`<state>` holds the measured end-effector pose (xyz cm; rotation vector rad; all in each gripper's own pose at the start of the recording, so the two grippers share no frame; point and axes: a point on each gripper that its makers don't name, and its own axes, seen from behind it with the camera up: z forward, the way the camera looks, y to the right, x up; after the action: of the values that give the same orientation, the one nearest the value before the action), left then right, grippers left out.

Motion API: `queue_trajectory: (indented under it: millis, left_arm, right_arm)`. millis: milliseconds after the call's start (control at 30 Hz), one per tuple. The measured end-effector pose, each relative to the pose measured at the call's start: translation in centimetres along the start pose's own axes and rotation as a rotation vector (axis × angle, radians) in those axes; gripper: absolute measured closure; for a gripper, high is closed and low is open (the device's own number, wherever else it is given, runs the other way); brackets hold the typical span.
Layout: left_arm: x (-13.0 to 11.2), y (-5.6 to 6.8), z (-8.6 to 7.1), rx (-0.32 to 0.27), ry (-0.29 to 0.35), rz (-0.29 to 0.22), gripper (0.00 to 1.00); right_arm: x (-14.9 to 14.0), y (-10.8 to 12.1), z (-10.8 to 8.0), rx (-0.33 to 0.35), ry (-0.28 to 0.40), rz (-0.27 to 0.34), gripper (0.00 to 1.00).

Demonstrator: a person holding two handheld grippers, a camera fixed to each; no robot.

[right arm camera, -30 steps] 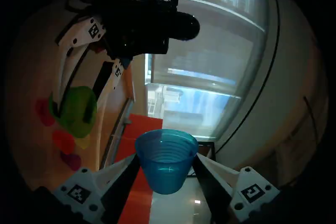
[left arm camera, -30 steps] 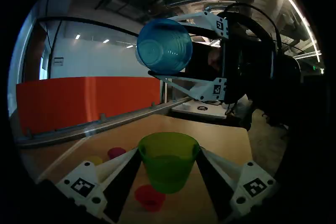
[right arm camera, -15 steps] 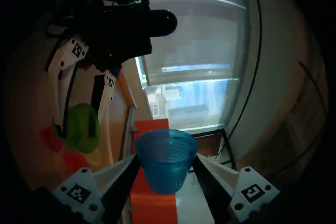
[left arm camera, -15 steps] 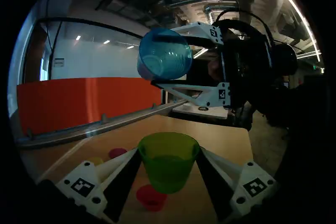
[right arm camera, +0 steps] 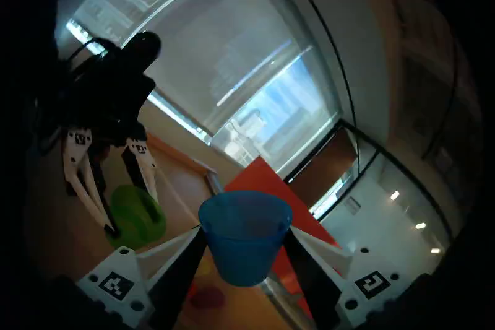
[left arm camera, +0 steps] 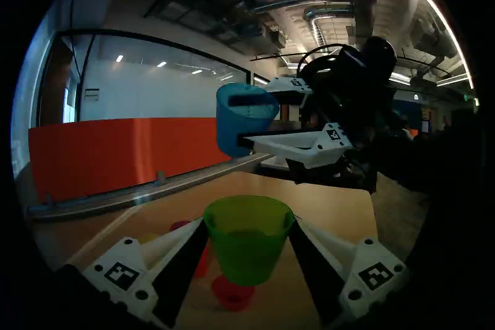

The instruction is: Pour water

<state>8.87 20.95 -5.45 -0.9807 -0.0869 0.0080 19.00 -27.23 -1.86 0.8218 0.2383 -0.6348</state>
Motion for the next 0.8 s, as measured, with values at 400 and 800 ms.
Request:
queue_trajectory:
  millis: [400, 800]
  left_arm:
    - [1.0, -1.3, -0.4, 0.028, 0.002, 0.018, 0.13]
    - [0.9, -2.7, -1.2, 0.067, -0.009, 0.023, 0.13]
  right_arm:
    - [-0.3, -0.6, -0.3, 0.088, 0.014, 0.492, 0.13]
    - [-2.6, -0.4, -0.9, 0.090, -0.024, 0.579, 0.13]
